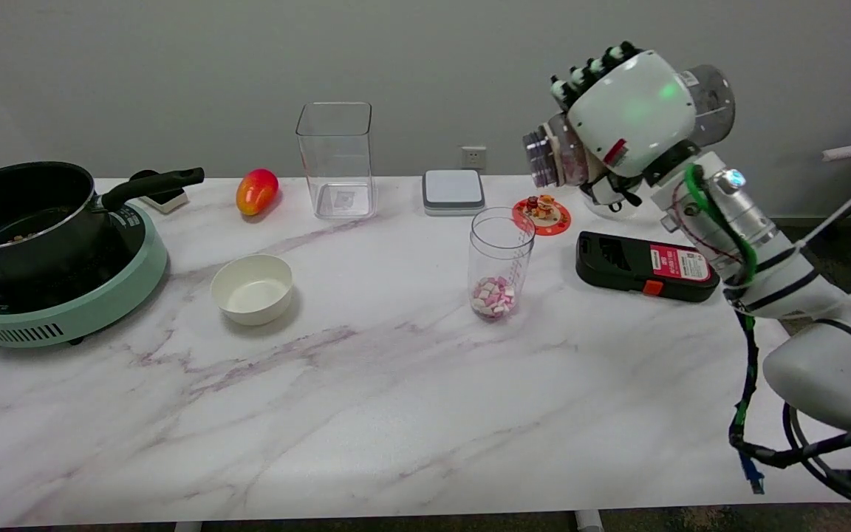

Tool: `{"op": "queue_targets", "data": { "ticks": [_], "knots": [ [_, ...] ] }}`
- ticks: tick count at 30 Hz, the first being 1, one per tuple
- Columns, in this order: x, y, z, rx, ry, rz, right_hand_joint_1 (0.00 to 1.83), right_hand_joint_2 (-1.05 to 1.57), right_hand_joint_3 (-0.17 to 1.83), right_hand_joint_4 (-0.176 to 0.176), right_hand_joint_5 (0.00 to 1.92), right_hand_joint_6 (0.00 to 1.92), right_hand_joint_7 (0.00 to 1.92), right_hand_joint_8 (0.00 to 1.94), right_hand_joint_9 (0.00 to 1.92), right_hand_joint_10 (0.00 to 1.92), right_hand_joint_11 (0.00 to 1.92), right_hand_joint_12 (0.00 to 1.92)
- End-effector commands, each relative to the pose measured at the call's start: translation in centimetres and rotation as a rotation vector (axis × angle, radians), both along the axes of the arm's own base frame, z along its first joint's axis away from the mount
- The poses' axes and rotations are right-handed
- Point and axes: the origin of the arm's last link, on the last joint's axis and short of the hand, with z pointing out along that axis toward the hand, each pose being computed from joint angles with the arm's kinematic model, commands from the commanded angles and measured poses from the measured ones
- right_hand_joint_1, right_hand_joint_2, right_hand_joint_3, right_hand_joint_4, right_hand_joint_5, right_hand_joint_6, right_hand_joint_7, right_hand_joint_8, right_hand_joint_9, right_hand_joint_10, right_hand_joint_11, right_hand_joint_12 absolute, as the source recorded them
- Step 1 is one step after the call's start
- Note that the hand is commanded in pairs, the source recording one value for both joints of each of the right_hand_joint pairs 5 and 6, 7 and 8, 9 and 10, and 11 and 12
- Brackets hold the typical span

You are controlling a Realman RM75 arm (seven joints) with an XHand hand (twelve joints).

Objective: Place the bottle onto the table.

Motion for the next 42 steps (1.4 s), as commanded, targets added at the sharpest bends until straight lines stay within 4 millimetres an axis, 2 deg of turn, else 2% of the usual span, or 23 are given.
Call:
{"op": "queue_targets", "data": {
  "ticks": [1, 3, 4, 8, 11, 20, 26, 42],
  "knots": [
    [-4.0, 8.3, 1.9, -0.109, -0.673, 0.266, 1.51, 0.69, 1.03, 0.000, 1.43, 1.43, 1.55, 1.55, 1.46, 1.46, 1.22, 1.22],
    [-5.0, 8.9, 0.1, -0.104, -0.759, 0.273, 1.51, 0.68, 1.04, 0.000, 1.42, 1.42, 1.55, 1.55, 1.46, 1.46, 1.23, 1.23],
    [-5.0, 8.9, -0.1, -0.115, -0.777, 0.287, 1.52, 0.69, 1.04, 0.000, 1.42, 1.42, 1.55, 1.55, 1.47, 1.47, 1.23, 1.23],
    [-6.2, 9.4, -3.3, -0.072, -0.955, 0.324, 1.51, 0.76, 1.00, 0.000, 1.44, 1.44, 1.57, 1.57, 1.49, 1.49, 1.26, 1.26],
    [-7.0, 10.0, -4.4, -0.085, -1.004, 0.324, 1.50, 0.79, 0.98, 0.000, 1.44, 1.44, 1.57, 1.57, 1.50, 1.50, 1.26, 1.26],
    [-8.7, 10.8, -5.4, -0.085, -1.184, 0.257, 1.49, 0.86, 0.94, 0.000, 1.46, 1.46, 1.58, 1.58, 1.50, 1.50, 1.26, 1.26],
    [-10.1, 11.2, -5.2, -0.084, -1.279, 0.248, 1.47, 0.94, 0.86, 0.000, 1.49, 1.49, 1.60, 1.60, 1.52, 1.52, 1.28, 1.28],
    [-10.7, 11.1, -4.3, -0.089, -1.337, 0.269, 1.46, 0.97, 0.83, 0.000, 1.49, 1.49, 1.61, 1.61, 1.52, 1.52, 1.28, 1.28]
  ]
}}
